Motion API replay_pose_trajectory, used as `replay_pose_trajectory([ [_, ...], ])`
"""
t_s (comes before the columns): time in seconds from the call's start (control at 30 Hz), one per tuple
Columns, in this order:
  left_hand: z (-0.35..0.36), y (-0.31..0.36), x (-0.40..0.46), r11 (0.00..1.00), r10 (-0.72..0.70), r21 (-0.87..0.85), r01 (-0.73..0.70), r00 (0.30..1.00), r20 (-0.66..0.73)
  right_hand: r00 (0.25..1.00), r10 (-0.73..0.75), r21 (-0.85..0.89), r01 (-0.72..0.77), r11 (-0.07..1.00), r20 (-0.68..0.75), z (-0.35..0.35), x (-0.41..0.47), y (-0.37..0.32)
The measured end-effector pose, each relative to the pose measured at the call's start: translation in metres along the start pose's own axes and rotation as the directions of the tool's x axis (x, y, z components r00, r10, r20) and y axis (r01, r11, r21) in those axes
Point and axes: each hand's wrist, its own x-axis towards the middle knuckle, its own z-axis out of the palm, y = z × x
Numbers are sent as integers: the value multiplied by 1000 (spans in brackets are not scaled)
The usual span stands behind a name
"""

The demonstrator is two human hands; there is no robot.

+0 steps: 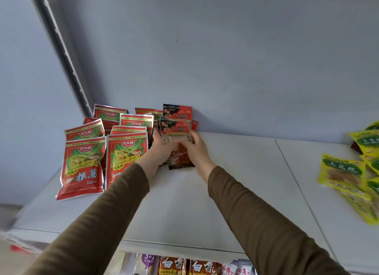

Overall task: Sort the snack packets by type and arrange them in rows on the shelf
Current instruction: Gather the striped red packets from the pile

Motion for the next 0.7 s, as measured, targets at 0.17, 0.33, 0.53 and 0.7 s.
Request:
replay_pose_trajectory([
  [0.17,-3,-1,-3,992,125,39,-122,990,-69,998,56,51,-57,997,17,-1,-6,-2],
  [0.33,-8,8,-8,981,138,146,-125,987,-82,995,100,84,-101,991,12,-1,-19,-8],
  [0.53,-12,7,-18,935,245,281,-214,966,-80,991,131,135,-132,982,17,-7,-38,-9],
  [0.7,-11,10,-29,879,346,353,-322,938,-7,998,63,40,-62,997,-23,-20,-51,-12],
])
